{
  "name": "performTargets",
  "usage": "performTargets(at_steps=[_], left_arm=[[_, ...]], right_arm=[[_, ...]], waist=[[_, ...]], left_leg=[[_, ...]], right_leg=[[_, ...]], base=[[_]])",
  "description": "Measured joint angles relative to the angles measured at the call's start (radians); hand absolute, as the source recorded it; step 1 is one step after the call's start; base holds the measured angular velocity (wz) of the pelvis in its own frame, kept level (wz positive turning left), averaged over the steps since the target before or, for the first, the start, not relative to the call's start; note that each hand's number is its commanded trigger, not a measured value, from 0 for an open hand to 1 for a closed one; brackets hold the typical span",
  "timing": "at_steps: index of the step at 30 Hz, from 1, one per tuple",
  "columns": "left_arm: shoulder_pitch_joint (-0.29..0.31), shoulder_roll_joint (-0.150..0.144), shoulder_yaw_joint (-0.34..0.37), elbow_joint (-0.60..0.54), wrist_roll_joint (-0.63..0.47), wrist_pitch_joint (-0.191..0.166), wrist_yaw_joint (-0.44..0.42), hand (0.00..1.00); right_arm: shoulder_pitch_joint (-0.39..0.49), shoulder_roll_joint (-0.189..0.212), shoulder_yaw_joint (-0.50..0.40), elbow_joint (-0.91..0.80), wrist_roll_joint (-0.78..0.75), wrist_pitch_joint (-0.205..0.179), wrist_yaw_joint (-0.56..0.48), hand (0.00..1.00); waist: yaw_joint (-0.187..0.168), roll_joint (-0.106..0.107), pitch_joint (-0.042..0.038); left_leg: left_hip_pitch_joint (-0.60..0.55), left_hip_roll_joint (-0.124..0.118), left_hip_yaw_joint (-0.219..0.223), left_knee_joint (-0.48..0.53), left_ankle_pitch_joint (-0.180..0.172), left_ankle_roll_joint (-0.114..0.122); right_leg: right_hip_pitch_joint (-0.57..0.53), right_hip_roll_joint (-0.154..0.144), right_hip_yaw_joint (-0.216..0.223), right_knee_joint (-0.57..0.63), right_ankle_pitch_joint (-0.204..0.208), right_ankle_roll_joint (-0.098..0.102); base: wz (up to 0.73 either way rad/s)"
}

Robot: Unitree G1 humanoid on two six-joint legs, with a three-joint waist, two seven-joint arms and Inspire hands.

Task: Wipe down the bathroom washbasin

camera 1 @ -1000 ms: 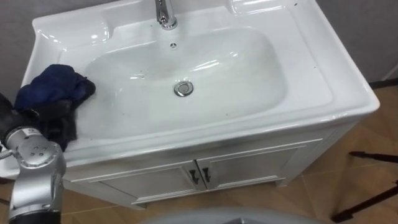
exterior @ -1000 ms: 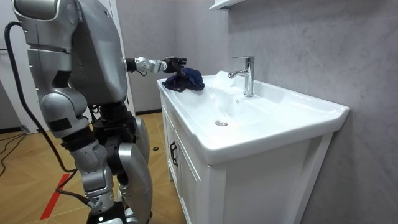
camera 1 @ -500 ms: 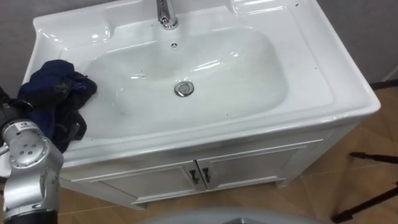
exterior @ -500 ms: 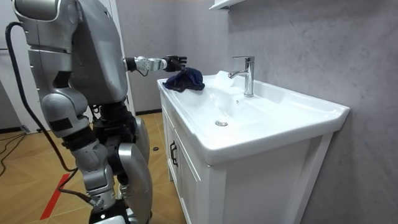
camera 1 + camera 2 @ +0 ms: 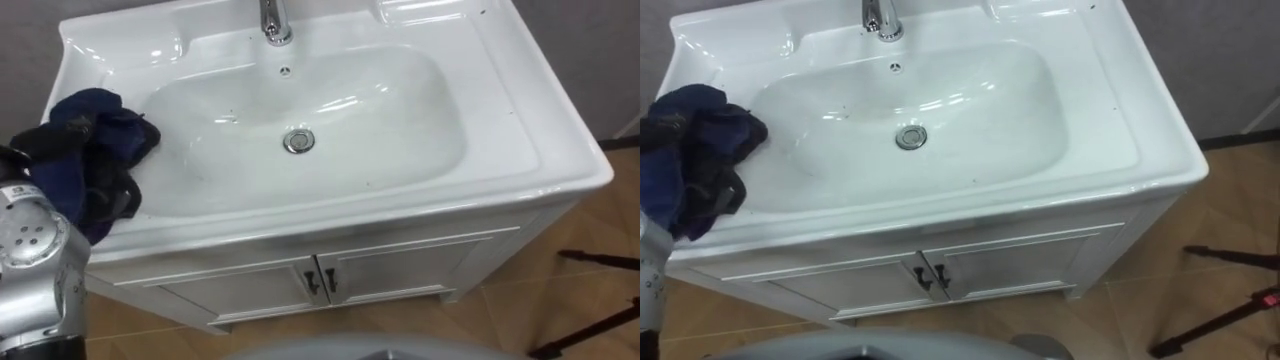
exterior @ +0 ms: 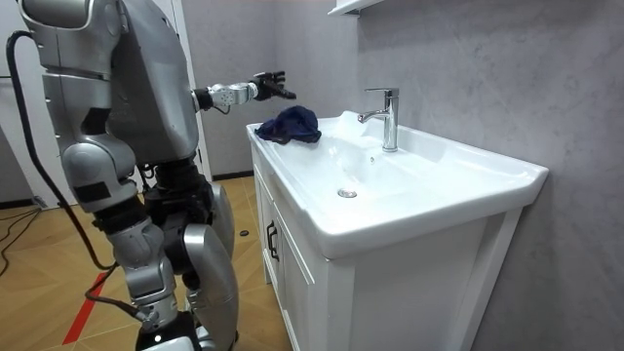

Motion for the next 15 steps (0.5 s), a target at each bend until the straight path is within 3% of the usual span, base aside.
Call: performTargets(at_steps=[5,6,9,12,15], left_arm=[[-0.013,0.001,0.084,-0.066,0.049,-0.033,0.142,0.0],[-0.013,0.001,0.106,-0.092,0.05,-0.054,0.176,0.0],[-0.015,0.001,0.142,-0.128,0.064,-0.103,0.26,0.0],[-0.015,0.001,0.166,-0.127,0.073,-0.126,0.32,0.0],[-0.015,0.001,0.204,-0.126,0.119,-0.151,0.356,0.0]], right_arm=[[0.014,0.004,0.0,0.0,0.004,-0.02,-0.03,0.0],[0.017,0.005,0.0,0.0,0.006,-0.021,-0.033,0.0],[0.018,0.004,0.0,-0.004,0.007,-0.021,-0.033,0.0],[0.012,0.002,0.0,-0.001,0.008,-0.032,-0.022,0.0],[0.007,0.002,0.005,0.017,0.007,-0.045,-0.018,0.0]], waist=[[0.002,0.009,0.0025],[0.002,0.01,0.0082],[0.004,0.016,0.0117],[0.004,0.031,0.0077],[0.011,0.032,0.0065]], left_leg=[[0.007,0.0,-0.001,-0.001,0.0,0.0],[0.017,0.0,-0.001,-0.002,0.0,0.0],[0.014,-0.002,-0.001,-0.003,-0.001,0.001],[0.007,-0.004,-0.005,-0.003,-0.006,0.008],[-0.002,-0.012,-0.005,-0.003,-0.006,0.009]], right_leg=[[0.005,0.001,0.001,0.0,0.001,0.0],[0.015,0.001,0.002,-0.001,0.0,0.0],[0.012,-0.001,0.001,0.0,-0.002,0.003],[0.008,-0.004,-0.003,0.004,-0.003,0.005],[-0.017,-0.014,-0.002,0.034,-0.009,0.009]], base=[[0.0],[0.0],[0.0],[0.04],[0.0]])
